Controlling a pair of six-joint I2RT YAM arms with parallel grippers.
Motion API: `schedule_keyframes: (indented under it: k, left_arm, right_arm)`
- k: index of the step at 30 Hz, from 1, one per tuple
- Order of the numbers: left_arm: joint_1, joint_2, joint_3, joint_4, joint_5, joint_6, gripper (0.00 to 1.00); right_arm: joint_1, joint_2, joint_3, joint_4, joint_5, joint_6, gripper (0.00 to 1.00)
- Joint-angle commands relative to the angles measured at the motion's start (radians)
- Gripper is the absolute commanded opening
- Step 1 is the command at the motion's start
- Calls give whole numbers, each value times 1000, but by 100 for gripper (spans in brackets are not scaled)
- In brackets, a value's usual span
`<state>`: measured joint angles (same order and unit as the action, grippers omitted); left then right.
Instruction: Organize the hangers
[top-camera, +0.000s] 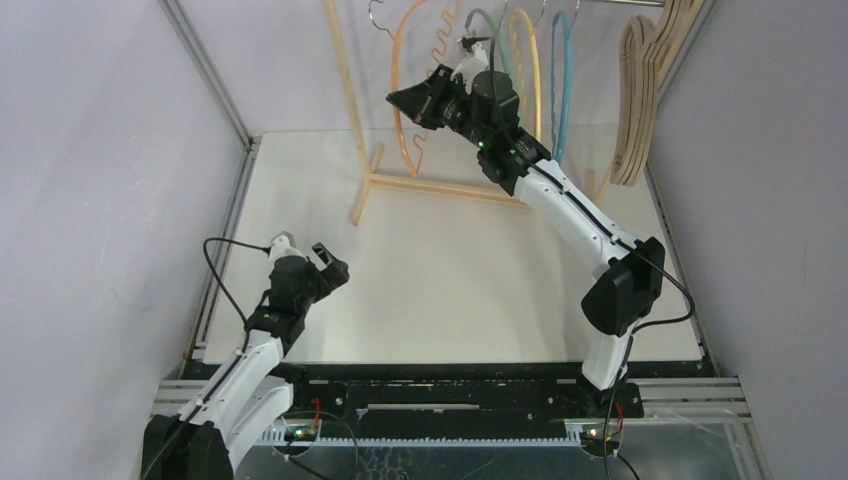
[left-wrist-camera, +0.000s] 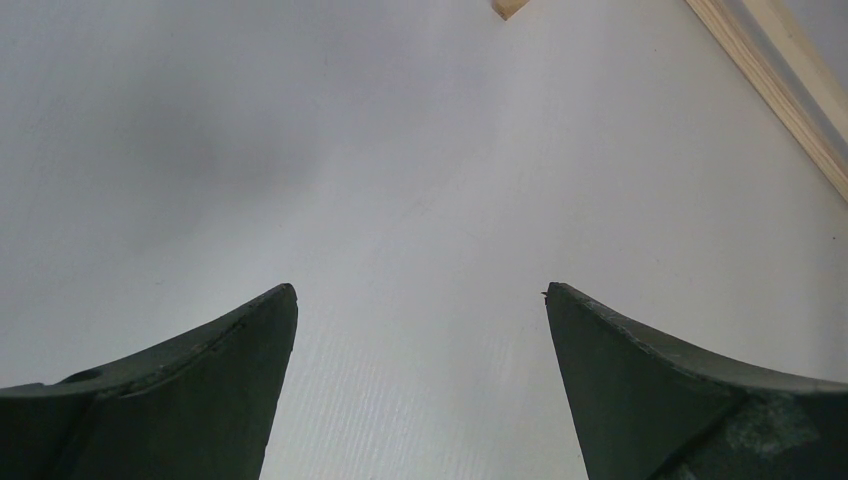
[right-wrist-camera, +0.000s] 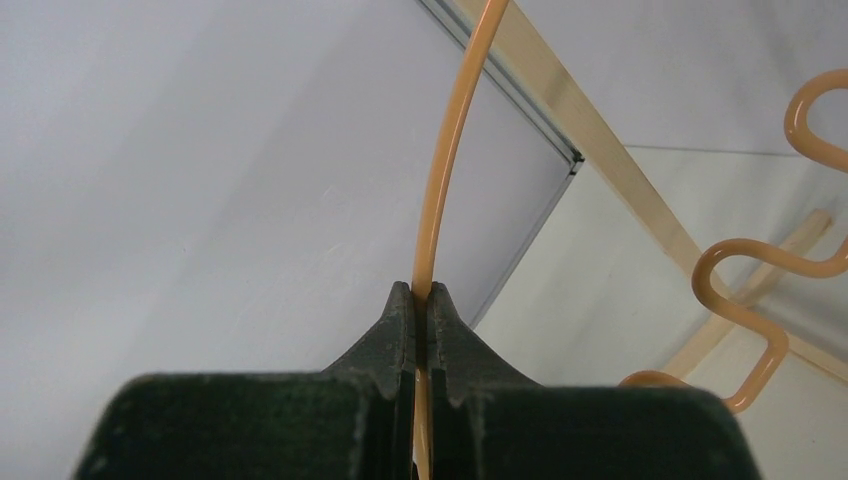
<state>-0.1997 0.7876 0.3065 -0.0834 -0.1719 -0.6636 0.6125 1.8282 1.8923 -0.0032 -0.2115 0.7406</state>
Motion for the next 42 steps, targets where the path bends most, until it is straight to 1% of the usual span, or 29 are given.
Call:
schedule_keyframes:
  k: [1, 9, 17, 23, 32, 33, 36, 37, 38, 42]
  left_arm:
    - [7, 7, 17, 43, 8, 5, 99]
    - [7, 15, 21, 50, 9, 5, 99]
    - [8, -8, 23, 35, 3, 8, 99]
    - [7, -11, 21, 28, 1, 10, 99]
    - [8, -2, 24, 28, 2, 14, 99]
    - [8, -1, 25, 27, 1, 15, 99]
    - [8, -4, 25, 25, -6, 17, 100]
    - [8, -5, 26, 24, -9, 18, 100]
    - [7, -3, 27, 23, -13, 19, 100]
    - [8, 6, 41, 10, -20, 22, 100]
  right_arm:
    - [4, -106, 17, 113, -3, -55, 0]
    - [-11, -112, 30, 103, 20, -83, 0]
    - [-89, -44, 78, 92, 38, -59, 0]
    - [-142, -19, 82, 101, 59, -48, 0]
    - [-156, -30, -26, 94, 73, -36, 0]
    - [-156, -35, -33, 86, 69, -40, 5]
    - [-148, -63, -59, 64, 76, -70, 29]
    - [-143, -73, -70, 53, 86, -85, 35]
    - [-140, -83, -74, 41, 94, -101, 39]
    - [-128, -128, -114, 18, 109, -150, 48]
